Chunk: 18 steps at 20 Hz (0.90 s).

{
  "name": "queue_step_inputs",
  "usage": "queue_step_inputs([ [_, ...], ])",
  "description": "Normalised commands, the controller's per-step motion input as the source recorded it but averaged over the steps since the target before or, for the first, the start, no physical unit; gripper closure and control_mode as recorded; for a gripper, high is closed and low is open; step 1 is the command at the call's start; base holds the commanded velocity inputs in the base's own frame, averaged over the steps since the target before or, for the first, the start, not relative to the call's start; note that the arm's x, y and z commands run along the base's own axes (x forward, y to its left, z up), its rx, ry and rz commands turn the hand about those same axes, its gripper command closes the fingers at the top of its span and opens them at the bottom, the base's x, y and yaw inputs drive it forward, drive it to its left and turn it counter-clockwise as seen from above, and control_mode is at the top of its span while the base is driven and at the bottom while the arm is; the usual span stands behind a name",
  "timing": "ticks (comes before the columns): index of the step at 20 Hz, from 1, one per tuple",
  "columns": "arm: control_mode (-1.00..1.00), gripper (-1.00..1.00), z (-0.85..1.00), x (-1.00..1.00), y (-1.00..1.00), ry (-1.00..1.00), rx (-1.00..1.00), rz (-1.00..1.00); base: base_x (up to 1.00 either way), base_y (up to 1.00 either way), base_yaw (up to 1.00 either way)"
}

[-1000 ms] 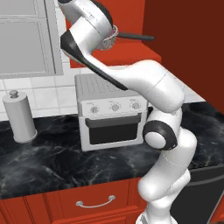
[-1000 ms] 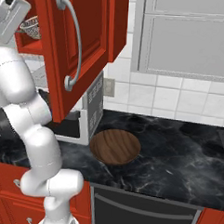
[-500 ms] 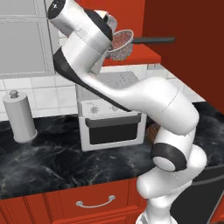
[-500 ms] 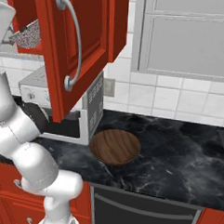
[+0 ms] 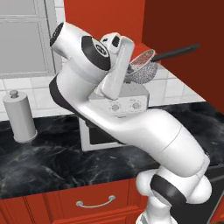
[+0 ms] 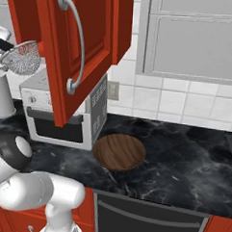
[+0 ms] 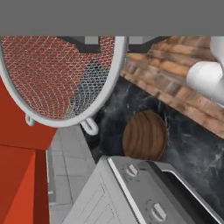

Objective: Open the cabinet and setup a tea strainer by placing it in the bowl upright.

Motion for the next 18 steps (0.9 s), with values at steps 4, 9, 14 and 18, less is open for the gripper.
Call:
queue_step_inputs([
  [4, -1.00, 1.00, 0.00, -0.68, -0.54, -0.06, 0.28, -0.40, 0.00, 0.00, 0.00],
  [9, -1.00, 1.00, -0.07, -0.33, -0.06, -0.17, 0.42, -0.19, 0.00, 0.00, 0.00],
  [14, -1.00, 1.00, -0.35, 0.00, -0.32, -0.29, 0.29, 0.00, 0.00, 0.00, 0.00],
  [18, -1.00, 1.00, -0.60, -0.18, -0.29, -0.24, 0.16, 0.00, 0.00, 0.00, 0.00],
])
